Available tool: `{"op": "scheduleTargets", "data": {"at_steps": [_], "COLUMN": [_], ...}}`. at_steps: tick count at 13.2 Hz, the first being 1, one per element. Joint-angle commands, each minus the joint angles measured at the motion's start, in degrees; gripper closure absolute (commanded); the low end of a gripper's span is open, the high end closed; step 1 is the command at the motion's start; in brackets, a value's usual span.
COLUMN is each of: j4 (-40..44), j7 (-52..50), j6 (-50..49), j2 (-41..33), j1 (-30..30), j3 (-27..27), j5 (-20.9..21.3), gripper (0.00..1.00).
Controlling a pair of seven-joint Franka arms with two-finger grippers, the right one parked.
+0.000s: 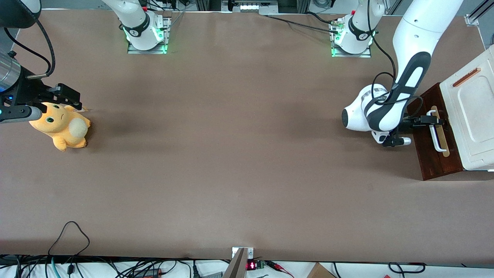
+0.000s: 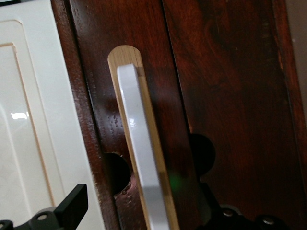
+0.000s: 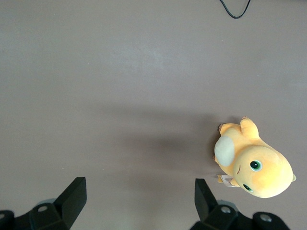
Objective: Open lower drawer with left arm only
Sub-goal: 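Close the left gripper around the white bar handle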
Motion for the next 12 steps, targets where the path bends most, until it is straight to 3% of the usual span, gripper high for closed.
{"op": "scheduleTargets", "data": {"at_steps": [1, 4, 7, 11, 12], "j4": [-0.1, 0.3, 0.4, 0.4, 0.5], "j7": [-4.0, -4.1, -4.0, -3.9, -3.9], "j6": [-1.5, -1.6, -1.4, -1.1, -1.1], "j2": [1.6, 1.4, 1.5, 1.6, 1.6], "j1": [-0.5, -0.6, -0.7, -0.6, -0.6], "j3": [0.7, 0.7, 0.7, 0.7, 0.7], "j5": [2.4, 2.6, 2.6, 2.6, 2.6], "gripper": [0.0, 0.08, 0.46, 0.61, 0.77]}}
